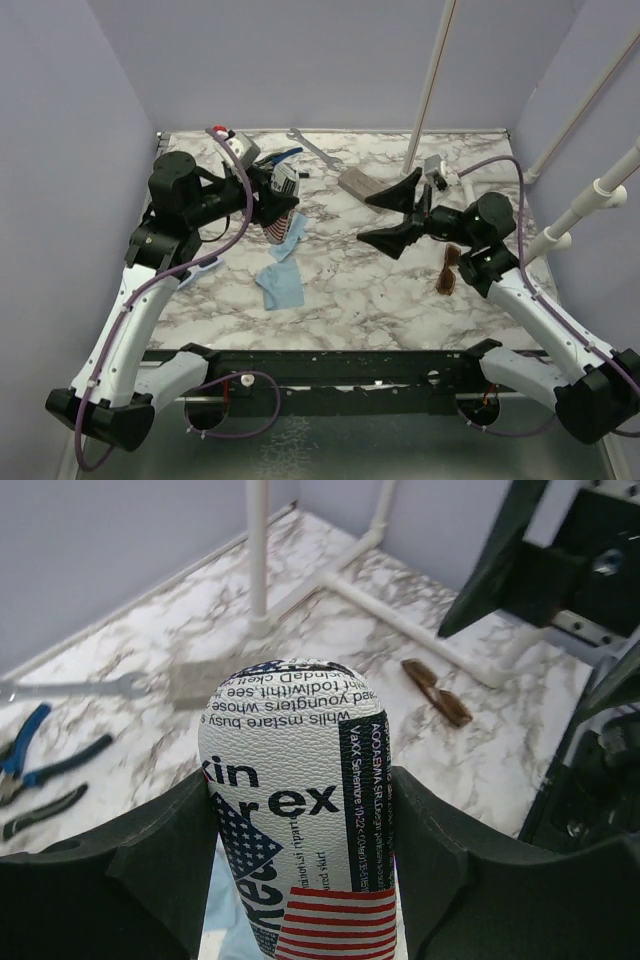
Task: Organize the sunglasses
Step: Pick up the sunglasses case from the center of the board, then open the sunglasses case.
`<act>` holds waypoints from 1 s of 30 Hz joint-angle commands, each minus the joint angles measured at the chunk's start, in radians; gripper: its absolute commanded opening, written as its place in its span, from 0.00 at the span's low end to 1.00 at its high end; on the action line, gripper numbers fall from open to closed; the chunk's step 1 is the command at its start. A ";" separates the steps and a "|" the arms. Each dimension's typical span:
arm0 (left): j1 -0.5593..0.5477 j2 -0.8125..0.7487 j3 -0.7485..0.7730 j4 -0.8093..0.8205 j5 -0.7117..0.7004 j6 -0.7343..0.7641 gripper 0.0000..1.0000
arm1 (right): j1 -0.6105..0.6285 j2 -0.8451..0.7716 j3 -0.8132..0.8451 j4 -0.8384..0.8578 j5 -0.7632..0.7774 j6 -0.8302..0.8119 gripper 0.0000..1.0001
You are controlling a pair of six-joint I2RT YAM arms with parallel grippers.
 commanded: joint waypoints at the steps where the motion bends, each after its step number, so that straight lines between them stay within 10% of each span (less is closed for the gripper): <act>1: -0.026 -0.063 -0.026 0.131 0.263 0.033 0.00 | 0.150 0.092 0.043 0.230 -0.118 0.050 1.00; 21: -0.071 -0.205 -0.102 0.191 0.366 0.050 0.00 | 0.428 0.545 0.360 0.510 -0.186 0.144 0.99; 30: -0.072 -0.204 -0.104 0.241 0.373 -0.037 0.00 | 0.428 0.522 0.309 0.523 -0.163 0.098 0.40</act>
